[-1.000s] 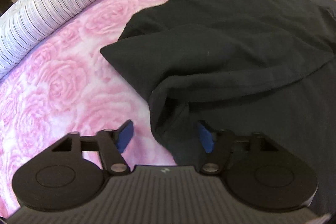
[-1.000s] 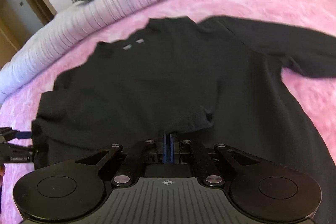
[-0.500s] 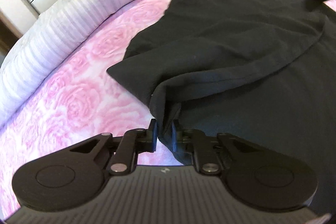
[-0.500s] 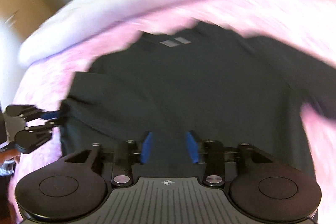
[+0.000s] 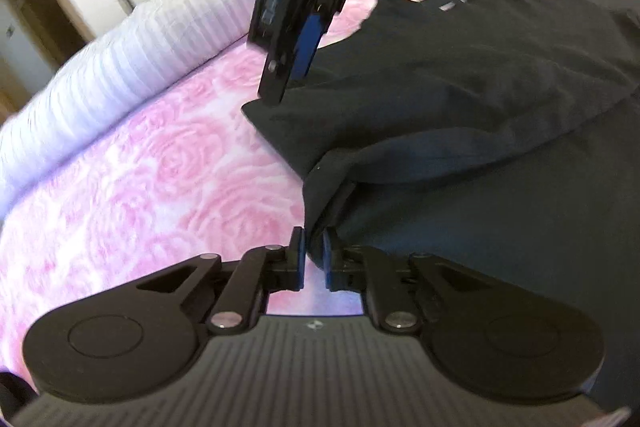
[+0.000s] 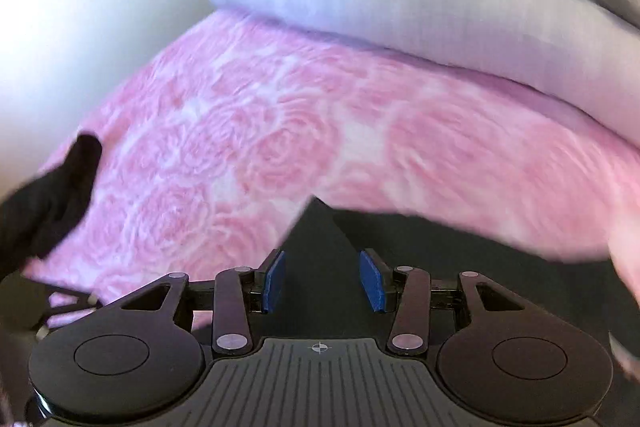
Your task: Fold clothes
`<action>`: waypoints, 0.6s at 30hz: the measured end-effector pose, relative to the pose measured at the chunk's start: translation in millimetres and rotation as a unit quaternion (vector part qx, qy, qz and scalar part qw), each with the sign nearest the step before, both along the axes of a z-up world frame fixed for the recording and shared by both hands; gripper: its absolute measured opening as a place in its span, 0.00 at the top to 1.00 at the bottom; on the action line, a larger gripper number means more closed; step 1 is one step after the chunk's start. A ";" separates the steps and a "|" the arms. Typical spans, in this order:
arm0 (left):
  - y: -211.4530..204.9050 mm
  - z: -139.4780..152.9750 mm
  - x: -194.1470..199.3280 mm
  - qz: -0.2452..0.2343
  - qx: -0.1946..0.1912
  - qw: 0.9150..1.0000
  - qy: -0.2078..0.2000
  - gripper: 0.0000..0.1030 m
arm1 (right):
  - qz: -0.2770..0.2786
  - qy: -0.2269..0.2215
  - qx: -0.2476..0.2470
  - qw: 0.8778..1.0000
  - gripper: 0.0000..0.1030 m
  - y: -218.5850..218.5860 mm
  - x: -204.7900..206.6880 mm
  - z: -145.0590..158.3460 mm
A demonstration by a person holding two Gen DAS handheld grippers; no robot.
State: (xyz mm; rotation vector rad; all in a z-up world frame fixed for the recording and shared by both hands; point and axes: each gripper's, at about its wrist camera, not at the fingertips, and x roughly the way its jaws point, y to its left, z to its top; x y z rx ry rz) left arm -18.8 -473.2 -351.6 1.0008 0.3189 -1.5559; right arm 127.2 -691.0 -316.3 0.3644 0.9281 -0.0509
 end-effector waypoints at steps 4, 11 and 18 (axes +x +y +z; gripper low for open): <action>1.7 -0.9 11.9 0.029 0.001 0.999 0.023 1.00 | 0.020 0.053 0.007 0.998 0.56 -5.7 42.9 -20.7; -12.5 15.9 28.0 0.012 -0.006 0.995 0.101 0.59 | -0.033 0.024 -0.019 0.999 1.00 -21.8 52.0 -5.8; -43.4 6.1 25.7 -0.056 0.032 0.995 0.073 0.79 | -0.080 -0.011 -0.022 0.997 1.00 -37.4 30.7 10.7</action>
